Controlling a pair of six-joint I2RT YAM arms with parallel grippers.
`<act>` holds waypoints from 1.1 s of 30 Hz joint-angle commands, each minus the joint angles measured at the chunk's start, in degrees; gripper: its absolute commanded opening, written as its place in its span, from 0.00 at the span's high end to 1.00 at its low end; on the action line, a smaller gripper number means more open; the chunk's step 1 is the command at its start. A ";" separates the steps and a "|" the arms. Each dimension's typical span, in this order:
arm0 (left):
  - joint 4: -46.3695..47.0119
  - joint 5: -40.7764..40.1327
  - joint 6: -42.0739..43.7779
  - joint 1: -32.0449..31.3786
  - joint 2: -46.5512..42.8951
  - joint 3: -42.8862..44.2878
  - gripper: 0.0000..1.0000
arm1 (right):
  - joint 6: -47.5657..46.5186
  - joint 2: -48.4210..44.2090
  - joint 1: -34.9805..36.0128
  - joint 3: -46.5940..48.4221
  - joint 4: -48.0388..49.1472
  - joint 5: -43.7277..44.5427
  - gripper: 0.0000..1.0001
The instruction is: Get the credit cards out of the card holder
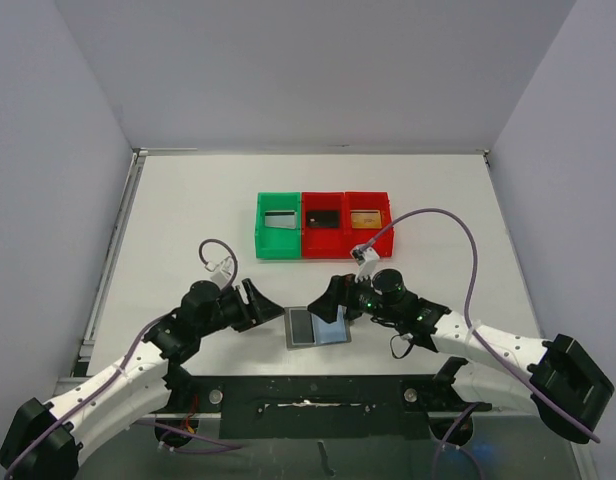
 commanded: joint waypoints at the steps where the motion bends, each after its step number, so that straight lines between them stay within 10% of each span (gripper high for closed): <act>1: 9.60 1.71 -0.93 -0.76 2.08 -0.04 0.41 | 6.74 1.22 2.71 0.93 0.44 8.15 0.07; 19: 19.94 -4.28 -2.21 -9.94 18.67 1.53 0.59 | 11.31 12.59 3.92 3.20 0.79 3.72 0.61; 33: 12.47 -7.29 1.55 -11.54 22.91 5.53 0.76 | 10.70 19.28 4.79 7.18 -1.44 1.04 0.70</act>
